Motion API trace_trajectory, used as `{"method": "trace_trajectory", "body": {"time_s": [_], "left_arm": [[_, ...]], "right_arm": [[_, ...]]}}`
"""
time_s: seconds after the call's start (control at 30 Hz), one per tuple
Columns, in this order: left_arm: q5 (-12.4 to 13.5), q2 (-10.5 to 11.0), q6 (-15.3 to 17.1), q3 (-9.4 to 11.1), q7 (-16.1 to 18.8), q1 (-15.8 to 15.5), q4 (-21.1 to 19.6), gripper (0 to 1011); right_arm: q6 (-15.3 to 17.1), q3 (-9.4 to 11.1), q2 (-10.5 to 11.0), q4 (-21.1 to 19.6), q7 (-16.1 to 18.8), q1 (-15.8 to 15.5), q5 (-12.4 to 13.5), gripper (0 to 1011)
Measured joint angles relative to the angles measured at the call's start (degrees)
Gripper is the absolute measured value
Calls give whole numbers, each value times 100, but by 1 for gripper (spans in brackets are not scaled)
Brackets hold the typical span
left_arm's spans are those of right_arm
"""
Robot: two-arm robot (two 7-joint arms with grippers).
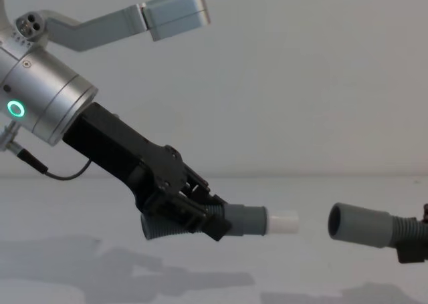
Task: Use both hands to pick up one end of the pipe from the table, align the ends, and insert them.
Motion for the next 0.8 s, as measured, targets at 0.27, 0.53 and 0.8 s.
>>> {"method": "trace_trajectory", "body": {"time_s": [0.27, 0.53, 0.8], "left_arm": [[-31, 19, -4, 79, -61, -21, -20, 338], [-54, 73, 9, 121, -74, -30, -85, 338], [-97, 140, 23, 146, -75, -51, -143, 338]], "right_arm": [[4, -34, -35, -68, -290, -41, -211, 164], [73, -91, -63, -84, -508, -45, -372, 164], [167, -147, -65, -79, -604, -25, -423, 166]]}}
